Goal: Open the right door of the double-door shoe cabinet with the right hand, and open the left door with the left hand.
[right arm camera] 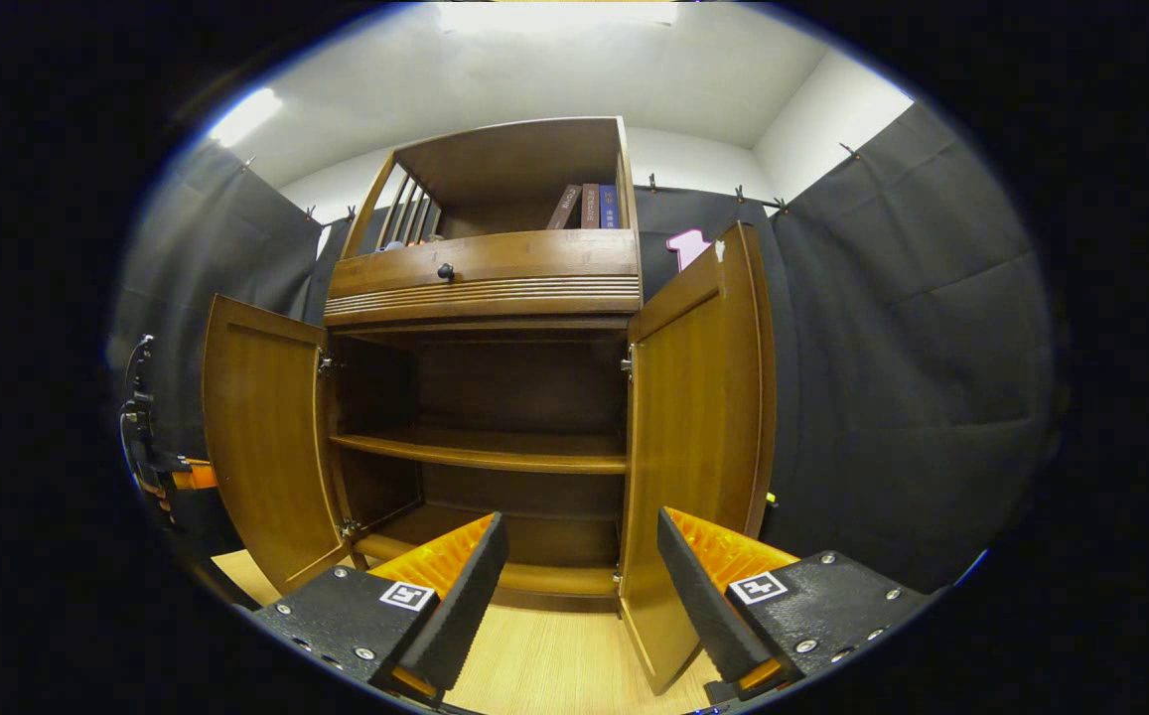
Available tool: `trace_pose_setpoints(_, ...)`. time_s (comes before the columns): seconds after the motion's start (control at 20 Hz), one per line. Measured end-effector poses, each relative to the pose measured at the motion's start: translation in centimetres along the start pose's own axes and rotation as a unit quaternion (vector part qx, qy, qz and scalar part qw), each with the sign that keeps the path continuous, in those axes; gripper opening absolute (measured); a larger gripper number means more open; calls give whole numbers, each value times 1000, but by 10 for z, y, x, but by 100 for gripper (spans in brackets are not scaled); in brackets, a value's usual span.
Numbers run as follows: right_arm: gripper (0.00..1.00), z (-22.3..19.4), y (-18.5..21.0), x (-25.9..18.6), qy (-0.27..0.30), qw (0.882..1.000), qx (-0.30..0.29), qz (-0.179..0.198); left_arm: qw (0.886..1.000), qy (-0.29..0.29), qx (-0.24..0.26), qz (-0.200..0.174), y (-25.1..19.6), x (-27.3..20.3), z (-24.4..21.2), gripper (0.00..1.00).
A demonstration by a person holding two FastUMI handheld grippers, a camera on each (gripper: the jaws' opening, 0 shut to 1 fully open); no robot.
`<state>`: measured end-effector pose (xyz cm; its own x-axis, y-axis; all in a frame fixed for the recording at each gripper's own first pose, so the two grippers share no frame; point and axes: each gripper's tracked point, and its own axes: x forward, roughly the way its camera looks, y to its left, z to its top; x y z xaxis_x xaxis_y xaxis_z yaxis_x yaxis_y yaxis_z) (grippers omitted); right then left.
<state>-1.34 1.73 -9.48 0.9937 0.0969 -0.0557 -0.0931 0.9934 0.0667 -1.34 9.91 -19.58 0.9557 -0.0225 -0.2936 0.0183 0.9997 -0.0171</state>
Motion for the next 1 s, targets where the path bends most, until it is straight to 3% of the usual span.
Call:
trace_pose_setpoints(0.15,92,-2,10,4,2,1000,3,5,1000,-2,-3,14,23,3,2,11)
trace_pose_setpoints(0.3,92,-2,21,8,2,1000,3,11,1000,-7,-26,-2,30,3,4,7)
trace_pose_setpoints(0.7,92,2,44,15,2,1000,-1,24,999,-9,-20,-25,43,5,2,7)
trace_pose_setpoints(0.95,92,0,50,21,6,1000,5,25,998,-12,-42,-33,54,0,7,6)
trace_pose_setpoints(1.0,92,-1,52,20,8,1000,6,26,998,-15,-46,-34,53,-5,8,11)
